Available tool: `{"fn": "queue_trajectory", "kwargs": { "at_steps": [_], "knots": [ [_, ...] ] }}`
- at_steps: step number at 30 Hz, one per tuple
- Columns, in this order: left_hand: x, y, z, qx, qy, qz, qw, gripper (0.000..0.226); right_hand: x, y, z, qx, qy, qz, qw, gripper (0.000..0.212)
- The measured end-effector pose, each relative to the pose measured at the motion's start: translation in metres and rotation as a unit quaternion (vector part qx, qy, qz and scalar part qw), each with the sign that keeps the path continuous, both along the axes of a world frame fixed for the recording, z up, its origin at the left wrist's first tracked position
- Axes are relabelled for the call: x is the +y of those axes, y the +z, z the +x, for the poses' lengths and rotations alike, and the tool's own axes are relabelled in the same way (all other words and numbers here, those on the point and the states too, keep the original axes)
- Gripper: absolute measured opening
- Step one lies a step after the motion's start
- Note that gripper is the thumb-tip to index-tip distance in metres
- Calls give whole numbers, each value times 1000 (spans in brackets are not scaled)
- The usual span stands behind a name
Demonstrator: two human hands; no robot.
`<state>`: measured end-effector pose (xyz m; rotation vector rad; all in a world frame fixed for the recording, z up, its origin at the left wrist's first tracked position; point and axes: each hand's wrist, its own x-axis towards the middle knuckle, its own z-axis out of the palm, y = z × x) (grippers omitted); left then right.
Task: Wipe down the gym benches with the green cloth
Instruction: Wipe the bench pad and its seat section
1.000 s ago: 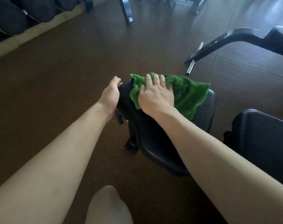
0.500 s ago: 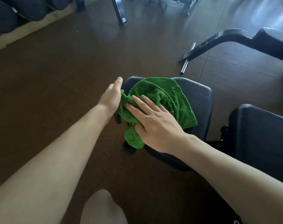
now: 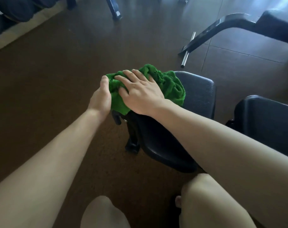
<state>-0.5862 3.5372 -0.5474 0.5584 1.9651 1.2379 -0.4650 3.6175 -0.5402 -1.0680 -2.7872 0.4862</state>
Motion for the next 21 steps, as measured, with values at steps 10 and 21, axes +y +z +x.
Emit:
{"fn": "queue_trajectory", "kwargs": {
  "at_steps": [10, 21],
  "knots": [
    [5, 64, -9, 60, -37, -164, 984, 60, 36, 24, -25, -70, -73, -55, 993, 39],
    [51, 280, 23, 57, -192, -303, 932, 57, 25, 190, 54, 48, -334, -538, 772, 38]
  ]
}}
